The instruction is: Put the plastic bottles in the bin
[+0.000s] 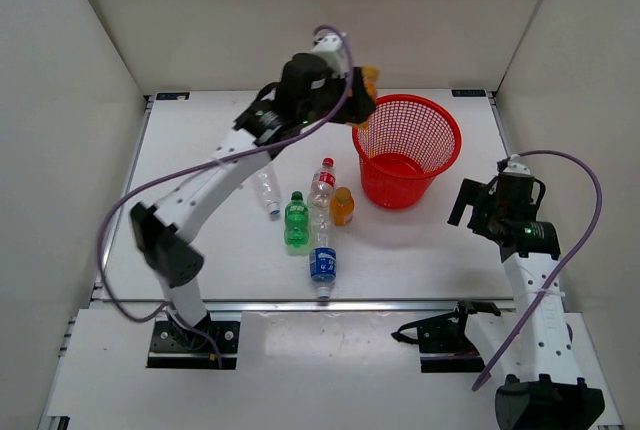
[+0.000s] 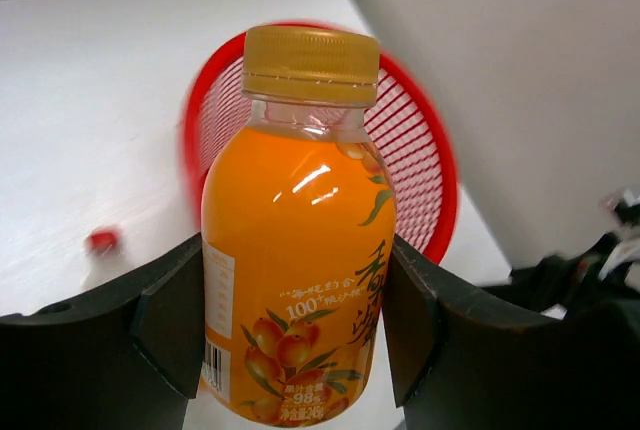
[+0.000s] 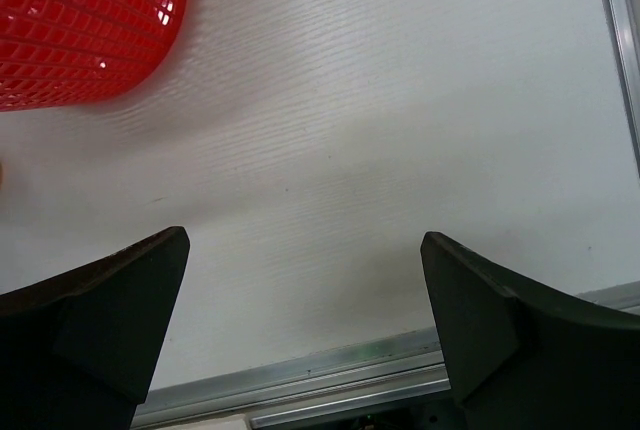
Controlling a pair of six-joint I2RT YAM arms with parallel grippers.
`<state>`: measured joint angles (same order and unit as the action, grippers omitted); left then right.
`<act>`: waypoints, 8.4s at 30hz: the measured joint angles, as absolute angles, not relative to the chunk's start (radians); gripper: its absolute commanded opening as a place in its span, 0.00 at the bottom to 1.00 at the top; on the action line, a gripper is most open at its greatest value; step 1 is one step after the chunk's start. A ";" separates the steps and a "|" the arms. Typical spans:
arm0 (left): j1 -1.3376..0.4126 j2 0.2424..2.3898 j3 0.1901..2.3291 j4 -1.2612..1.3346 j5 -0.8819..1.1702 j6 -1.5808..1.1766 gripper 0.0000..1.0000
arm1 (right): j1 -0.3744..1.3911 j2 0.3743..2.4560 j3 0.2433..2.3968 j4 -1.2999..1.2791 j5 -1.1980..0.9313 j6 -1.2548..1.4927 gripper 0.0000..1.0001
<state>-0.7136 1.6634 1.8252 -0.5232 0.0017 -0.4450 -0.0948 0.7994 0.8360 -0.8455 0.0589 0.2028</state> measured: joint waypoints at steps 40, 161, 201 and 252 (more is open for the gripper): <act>-0.465 0.852 0.913 -0.891 -0.218 -0.523 0.99 | 0.853 1.112 0.836 -0.539 0.074 0.258 0.90; -0.350 1.825 1.394 -0.475 -0.142 -0.583 0.53 | -0.369 0.896 0.738 -0.673 0.033 0.264 0.99; -0.841 1.552 1.607 -0.292 -0.180 -0.428 0.99 | 0.071 0.725 0.770 -0.823 0.144 0.360 0.99; -0.470 0.695 0.895 -0.952 -0.268 -0.561 0.98 | 0.984 1.427 0.928 -0.418 0.312 0.630 0.26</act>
<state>-0.4698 0.6952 0.8948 -0.9516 -0.2684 -0.5606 0.9836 1.4273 0.9276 -0.4183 0.3119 0.6300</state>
